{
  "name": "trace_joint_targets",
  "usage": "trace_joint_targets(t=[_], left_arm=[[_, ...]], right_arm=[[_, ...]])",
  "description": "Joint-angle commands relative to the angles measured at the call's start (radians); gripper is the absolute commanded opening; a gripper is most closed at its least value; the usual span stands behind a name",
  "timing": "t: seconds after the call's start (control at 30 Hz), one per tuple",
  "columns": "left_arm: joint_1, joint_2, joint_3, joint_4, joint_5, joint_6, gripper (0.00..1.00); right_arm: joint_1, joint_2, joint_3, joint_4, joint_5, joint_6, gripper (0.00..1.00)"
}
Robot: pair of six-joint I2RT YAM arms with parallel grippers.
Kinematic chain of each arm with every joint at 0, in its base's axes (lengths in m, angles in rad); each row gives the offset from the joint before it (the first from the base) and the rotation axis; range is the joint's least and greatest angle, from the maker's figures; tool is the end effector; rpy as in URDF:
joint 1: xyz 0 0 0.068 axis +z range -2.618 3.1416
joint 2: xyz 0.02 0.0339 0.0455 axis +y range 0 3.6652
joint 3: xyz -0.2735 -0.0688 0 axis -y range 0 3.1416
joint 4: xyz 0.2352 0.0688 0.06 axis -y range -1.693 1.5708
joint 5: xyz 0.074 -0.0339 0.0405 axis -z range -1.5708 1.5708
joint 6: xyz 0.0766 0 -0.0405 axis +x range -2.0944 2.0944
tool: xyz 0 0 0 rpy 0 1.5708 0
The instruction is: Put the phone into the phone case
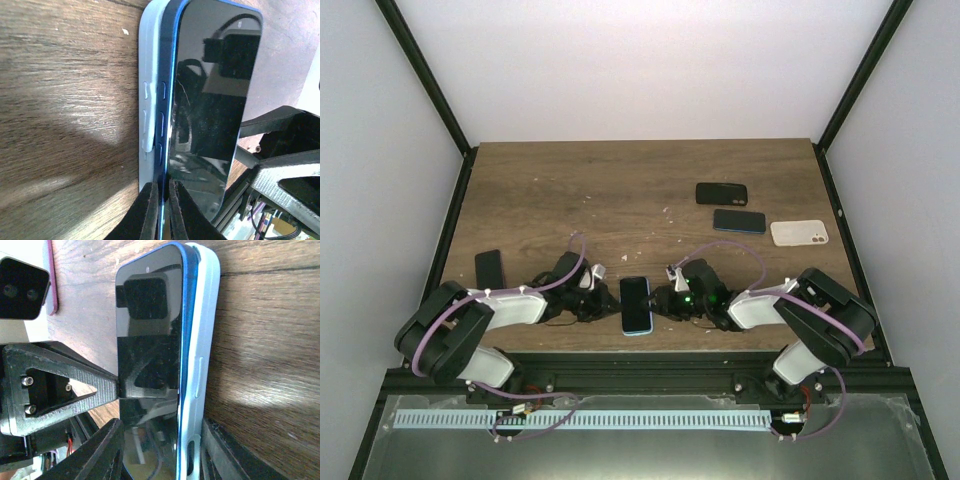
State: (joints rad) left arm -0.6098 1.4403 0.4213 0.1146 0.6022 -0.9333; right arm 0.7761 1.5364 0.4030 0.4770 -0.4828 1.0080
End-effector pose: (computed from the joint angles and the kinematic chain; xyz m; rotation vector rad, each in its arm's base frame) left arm 0.1748 -0.1751 0.1080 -0.1531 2.7968 -1.2920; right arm 0.1727 0.2194 0.1126 -0.0119 2.5911 1.3826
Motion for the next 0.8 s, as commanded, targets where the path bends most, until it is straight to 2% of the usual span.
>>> trace_joint_targets(t=[0.0, 0.17, 0.37, 0.77], left_arm=[[-0.034, 0.029, 0.009, -0.035, -0.006, 0.023, 0.10], [-0.035, 0.020, 0.023, -0.073, -0.017, 0.031, 0.12], [-0.036, 0.010, 0.038, -0.097, -0.010, 0.046, 0.10], [-0.043, -0.010, 0.029, -0.048, -0.002, 0.007, 0.07]], right_arm=[[0.005, -0.022, 0.022, 0.188, -0.112, 0.011, 0.43], [0.001, -0.016, 0.010, 0.245, -0.122, 0.043, 0.43], [0.002, 0.008, 0.036, 0.171, -0.102, 0.026, 0.42], [0.002, 0.062, 0.033, 0.202, -0.125, 0.018, 0.18]])
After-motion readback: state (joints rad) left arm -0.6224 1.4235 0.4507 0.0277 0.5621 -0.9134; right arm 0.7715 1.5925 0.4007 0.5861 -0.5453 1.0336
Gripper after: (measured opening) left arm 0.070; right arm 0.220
